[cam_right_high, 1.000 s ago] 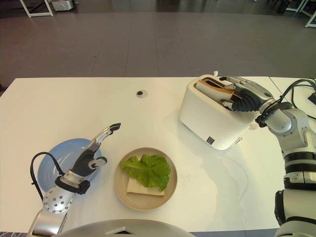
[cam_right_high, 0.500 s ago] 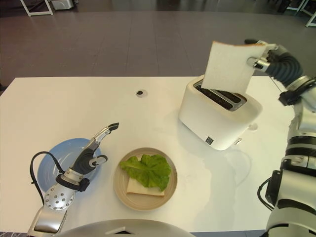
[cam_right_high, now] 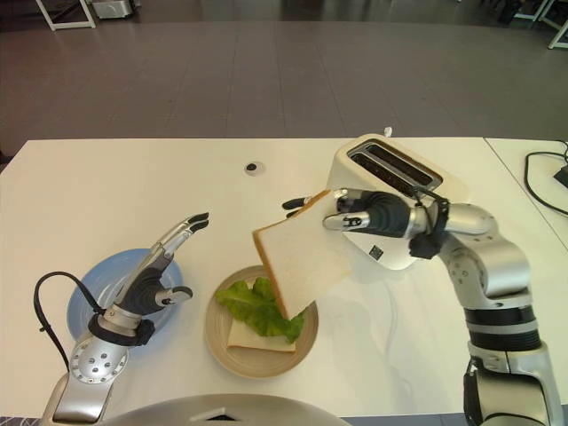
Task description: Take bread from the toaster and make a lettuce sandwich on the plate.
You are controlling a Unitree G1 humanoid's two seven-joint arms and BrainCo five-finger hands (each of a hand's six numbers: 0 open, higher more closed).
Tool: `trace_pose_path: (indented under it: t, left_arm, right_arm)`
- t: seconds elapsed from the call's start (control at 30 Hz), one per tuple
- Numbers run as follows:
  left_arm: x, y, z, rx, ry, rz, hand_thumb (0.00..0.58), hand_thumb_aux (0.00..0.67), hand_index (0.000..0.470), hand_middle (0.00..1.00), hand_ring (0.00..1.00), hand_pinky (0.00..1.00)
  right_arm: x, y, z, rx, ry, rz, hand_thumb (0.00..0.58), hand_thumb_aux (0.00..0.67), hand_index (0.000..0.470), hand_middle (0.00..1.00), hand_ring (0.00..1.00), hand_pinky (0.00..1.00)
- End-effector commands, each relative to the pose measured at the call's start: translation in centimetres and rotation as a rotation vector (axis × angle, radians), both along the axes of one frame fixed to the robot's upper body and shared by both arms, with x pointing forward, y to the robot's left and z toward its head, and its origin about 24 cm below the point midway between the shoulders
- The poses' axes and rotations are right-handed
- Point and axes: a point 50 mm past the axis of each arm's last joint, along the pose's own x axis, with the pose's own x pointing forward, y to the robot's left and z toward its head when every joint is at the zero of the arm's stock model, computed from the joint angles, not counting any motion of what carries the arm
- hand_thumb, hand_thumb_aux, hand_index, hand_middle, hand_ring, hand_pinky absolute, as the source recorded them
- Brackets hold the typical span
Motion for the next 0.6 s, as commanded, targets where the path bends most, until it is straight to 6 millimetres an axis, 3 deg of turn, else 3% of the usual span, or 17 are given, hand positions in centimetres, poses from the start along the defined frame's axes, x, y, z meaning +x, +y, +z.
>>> trace_pose_path:
  t: [0.03, 0.2, 0.6]
  left_arm:
    - [-0.3, -0.2, 0.7, 0.054, -0.041, -0.012, 0.0, 0.0, 0.0, 0.0, 0.0, 0.0]
    - [-0.6, -0.7, 0.7, 0.116, -0.055, -0.03, 0.0, 0.0, 0.0, 0.0, 0.0, 0.0]
    - [-1.8, -3.1, -1.2, 0.308, -0.037, -0.16, 0.0, 0.0, 0.0, 0.0, 0.0, 0.0]
  right_arm:
    - [-1.0, 1.9, -3.8, -0.113, 0.046, 0.013, 0.58, 0.67, 0.47, 0.0, 0.0, 0.0]
    - [-1.5, 3.8, -6.5, -0.258, -0.02, 0.081, 0.58, 0.67, 0.47, 0.0, 0.0, 0.0]
    - [-1.3, 4.7, -7.1, -0.302, -0.069, 0.1, 0.58, 0.67, 0.47, 0.0, 0.0, 0.0]
